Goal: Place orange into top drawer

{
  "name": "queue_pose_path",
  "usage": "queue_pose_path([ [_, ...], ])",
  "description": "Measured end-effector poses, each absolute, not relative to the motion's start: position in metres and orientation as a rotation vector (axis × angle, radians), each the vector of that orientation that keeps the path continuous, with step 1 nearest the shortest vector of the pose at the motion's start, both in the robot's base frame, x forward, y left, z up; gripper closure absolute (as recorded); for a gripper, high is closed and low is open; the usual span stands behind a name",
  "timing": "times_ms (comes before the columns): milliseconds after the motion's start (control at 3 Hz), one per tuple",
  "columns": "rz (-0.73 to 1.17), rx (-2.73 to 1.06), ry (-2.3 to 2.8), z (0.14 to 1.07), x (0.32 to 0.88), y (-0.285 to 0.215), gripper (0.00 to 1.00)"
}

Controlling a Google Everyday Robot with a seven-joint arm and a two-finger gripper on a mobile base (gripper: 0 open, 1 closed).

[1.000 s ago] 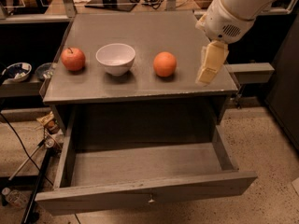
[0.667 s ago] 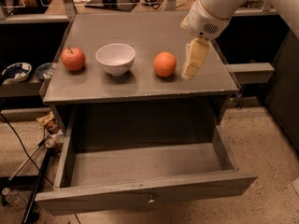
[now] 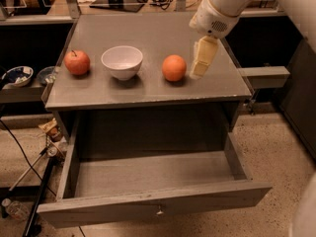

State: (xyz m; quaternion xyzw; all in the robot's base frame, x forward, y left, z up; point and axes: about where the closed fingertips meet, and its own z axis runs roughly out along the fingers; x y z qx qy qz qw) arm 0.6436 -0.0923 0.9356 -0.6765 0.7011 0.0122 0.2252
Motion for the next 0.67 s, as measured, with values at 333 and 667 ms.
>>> queue_pose_path([
  [333,0.087,-1.880,1.934,0.9193,0.6681,-0.0775,0.00],
  [667,0.102,-1.890,1.928,0.9155,0.6722,-0.0739,0.00],
])
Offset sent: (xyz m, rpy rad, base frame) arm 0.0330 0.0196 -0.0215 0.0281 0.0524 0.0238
